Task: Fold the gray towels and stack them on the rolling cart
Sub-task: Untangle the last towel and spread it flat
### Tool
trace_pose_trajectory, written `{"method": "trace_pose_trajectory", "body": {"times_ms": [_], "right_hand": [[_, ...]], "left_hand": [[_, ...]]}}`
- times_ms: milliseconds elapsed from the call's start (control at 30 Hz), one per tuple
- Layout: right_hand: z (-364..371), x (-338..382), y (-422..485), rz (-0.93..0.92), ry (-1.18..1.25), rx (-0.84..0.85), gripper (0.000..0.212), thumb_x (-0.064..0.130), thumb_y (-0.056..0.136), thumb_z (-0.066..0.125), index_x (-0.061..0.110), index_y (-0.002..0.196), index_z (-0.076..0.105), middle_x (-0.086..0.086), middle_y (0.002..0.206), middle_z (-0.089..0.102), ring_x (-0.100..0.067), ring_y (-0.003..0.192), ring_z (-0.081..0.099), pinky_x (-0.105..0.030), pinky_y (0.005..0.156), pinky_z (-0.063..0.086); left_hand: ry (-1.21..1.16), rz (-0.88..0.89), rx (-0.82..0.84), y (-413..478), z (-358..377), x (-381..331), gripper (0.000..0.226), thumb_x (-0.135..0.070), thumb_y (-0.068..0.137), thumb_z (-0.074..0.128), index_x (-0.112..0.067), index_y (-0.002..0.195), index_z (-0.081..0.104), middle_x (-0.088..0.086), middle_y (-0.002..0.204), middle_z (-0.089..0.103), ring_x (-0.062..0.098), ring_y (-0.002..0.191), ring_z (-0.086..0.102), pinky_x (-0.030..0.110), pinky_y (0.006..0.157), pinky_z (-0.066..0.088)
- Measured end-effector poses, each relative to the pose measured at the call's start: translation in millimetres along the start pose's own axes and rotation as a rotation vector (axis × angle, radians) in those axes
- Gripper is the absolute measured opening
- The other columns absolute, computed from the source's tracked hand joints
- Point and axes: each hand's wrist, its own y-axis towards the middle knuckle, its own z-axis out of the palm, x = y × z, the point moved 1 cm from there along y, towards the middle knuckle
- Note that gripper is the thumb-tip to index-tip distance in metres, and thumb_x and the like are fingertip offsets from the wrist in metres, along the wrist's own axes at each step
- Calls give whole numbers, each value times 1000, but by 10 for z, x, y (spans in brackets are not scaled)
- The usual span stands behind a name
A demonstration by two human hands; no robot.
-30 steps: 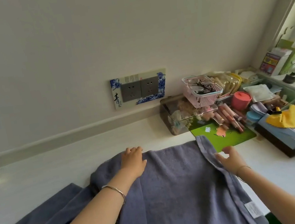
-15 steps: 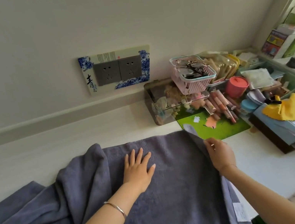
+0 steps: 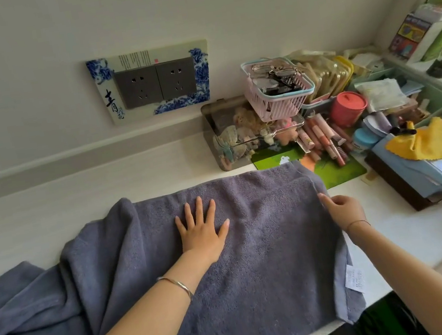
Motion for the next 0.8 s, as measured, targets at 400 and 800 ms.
{"method": "trace_pose_trajectory", "body": {"times_ms": [400, 800], "right_hand": [[-99, -50, 9, -47, 52, -64, 33, 29, 88, 63, 10, 114, 59, -14, 103, 66, -30, 96, 60, -34, 86, 43], [102, 456, 429, -379, -126, 140, 53, 14, 88, 63, 16, 137, 46, -9, 142, 45, -27, 126, 45, -38, 108, 35]], "left_hand": [[31, -77, -111, -20, 143, -102, 72, -63, 93, 12, -25, 149, -14, 8, 157, -21, 37, 142, -20, 61, 110, -10], [27, -82, -172, 75, 170, -92, 60, -60, 94, 10, -42, 146, -14, 8, 157, -20, 40, 141, -21, 62, 109, -13]]}}
